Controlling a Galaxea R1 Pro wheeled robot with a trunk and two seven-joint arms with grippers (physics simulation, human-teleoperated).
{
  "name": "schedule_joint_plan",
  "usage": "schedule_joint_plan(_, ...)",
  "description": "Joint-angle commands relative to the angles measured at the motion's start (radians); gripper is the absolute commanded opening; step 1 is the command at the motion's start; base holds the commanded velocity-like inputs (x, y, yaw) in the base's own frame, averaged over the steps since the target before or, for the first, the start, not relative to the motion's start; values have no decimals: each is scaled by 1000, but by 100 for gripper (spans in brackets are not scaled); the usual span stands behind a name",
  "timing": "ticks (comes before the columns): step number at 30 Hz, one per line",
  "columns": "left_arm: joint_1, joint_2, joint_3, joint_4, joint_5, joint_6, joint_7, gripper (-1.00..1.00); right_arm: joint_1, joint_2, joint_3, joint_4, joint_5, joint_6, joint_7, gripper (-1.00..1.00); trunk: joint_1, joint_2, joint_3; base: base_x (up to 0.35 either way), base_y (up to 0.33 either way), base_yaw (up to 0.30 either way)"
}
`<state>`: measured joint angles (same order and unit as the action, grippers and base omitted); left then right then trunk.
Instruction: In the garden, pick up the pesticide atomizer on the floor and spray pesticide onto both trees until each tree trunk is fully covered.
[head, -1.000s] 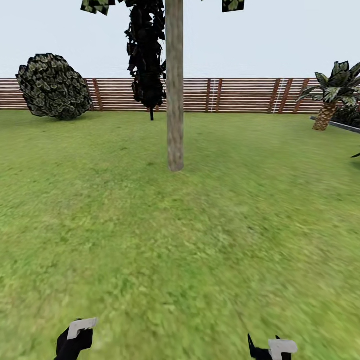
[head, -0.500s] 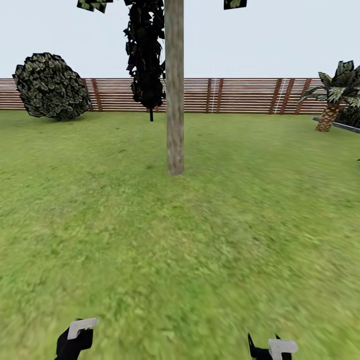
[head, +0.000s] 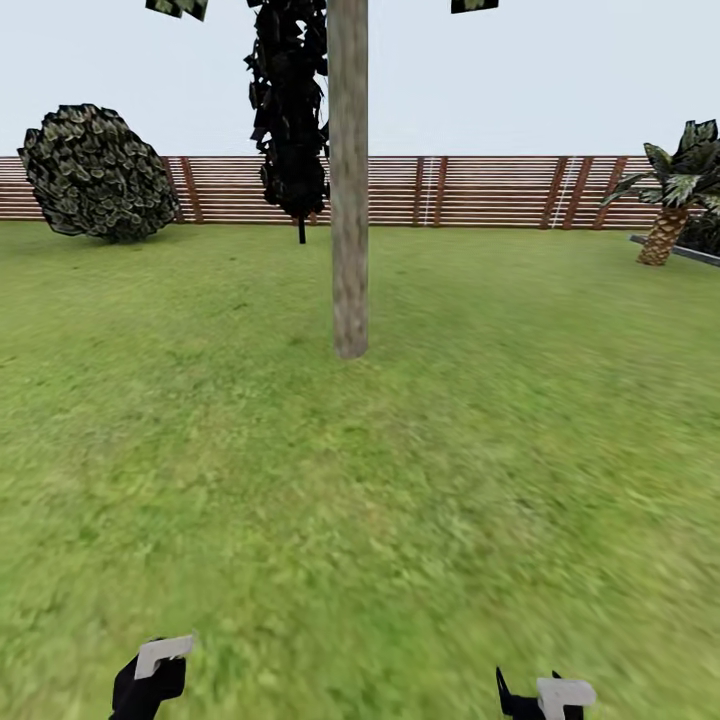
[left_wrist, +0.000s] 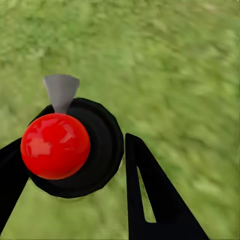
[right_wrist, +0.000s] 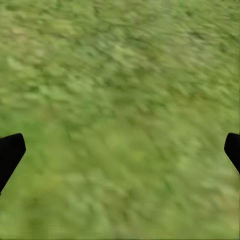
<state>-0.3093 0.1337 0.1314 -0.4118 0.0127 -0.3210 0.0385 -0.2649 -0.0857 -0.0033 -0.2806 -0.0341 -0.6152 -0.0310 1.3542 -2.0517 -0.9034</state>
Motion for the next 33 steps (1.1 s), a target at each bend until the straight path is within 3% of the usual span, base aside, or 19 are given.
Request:
schedule_joint_plan(1,-1,0,0,1,1,-3,1,-100,-1,0,0,0,-3,-3,0,100,0,0,-1,339,0,0)
schedule_joint_plan(33,-1,1,0,0,1,-3,1,-100,-1,1,0,1,-4,-3,0,100,0,0,-1,338,0,0)
